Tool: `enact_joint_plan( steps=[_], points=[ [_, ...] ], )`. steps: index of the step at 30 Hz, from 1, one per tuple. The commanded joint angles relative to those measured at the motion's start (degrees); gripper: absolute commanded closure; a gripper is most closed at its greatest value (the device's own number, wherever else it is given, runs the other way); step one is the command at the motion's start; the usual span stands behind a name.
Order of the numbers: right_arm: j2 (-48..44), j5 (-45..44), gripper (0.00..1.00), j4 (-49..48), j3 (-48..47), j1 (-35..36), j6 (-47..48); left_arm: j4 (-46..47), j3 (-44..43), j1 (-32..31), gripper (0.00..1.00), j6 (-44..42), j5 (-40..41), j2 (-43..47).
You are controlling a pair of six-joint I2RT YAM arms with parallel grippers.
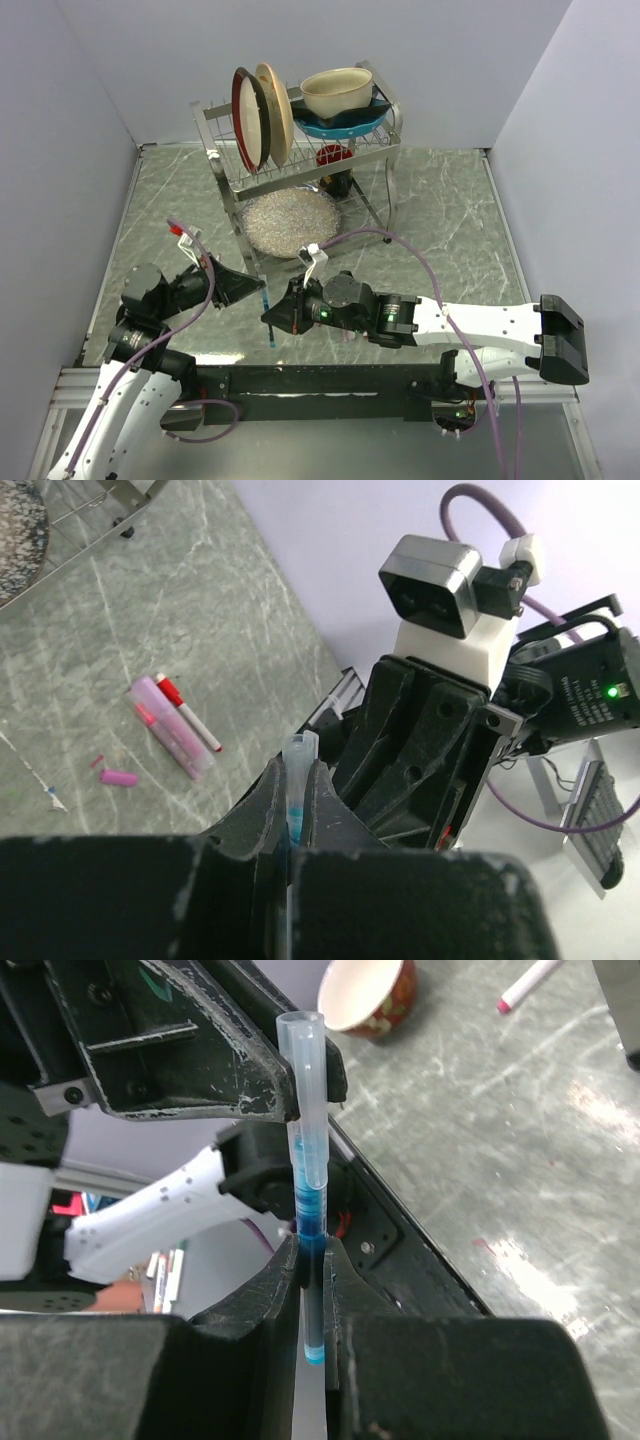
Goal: Insert the pens into the pen caps
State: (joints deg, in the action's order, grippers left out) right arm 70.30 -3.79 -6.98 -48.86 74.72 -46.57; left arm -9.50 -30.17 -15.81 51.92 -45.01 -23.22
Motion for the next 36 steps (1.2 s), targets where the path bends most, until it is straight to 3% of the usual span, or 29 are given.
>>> enact_joint_plan(
  steps=[1, 4, 11, 17, 21, 29, 36],
  points=[
    [-4.0, -3.2, 1.00, -1.5, -2.1, -3.9, 0.9, -4.8, -0.1, -0.4, 0.99, -5.8, -5.4, -0.2],
    [-5.8, -2.5, 1.00, -1.8, -1.8, -5.8, 1.1, -2.7, 1.5, -0.5, 0.99, -4.1, -5.8, 0.0],
    [-5.4, -2.1, 1.00, -3.3, -3.6, -8.0, 2.7, 12.1, 6.4, -0.9, 0.99, 7.3, -5.4, 2.6],
    [-4.6, -0.3, 1.00, -5.5, -4.7, -11.4, 3.3, 14.5, 11.4, -1.8, 0.99, 10.7, -5.7, 3.9],
    [-3.3, 1.8, 1.00, -6.8, -6.6, -13.2, 5.1, 20.8, 15.1, -2.4, 0.99, 15.2, -6.4, 5.2],
    [-0.3, 5.5, 1.00, -10.4, -8.3, -14.8, 6.3, 25.2, 18.8, -4.6, 0.99, 19.7, -6.3, 5.3],
    [1.6, 7.7, 1.00, -11.4, -10.5, -17.0, 6.3, 21.5, 19.5, -9.8, 0.99, 17.0, -2.9, 6.4]
  ],
)
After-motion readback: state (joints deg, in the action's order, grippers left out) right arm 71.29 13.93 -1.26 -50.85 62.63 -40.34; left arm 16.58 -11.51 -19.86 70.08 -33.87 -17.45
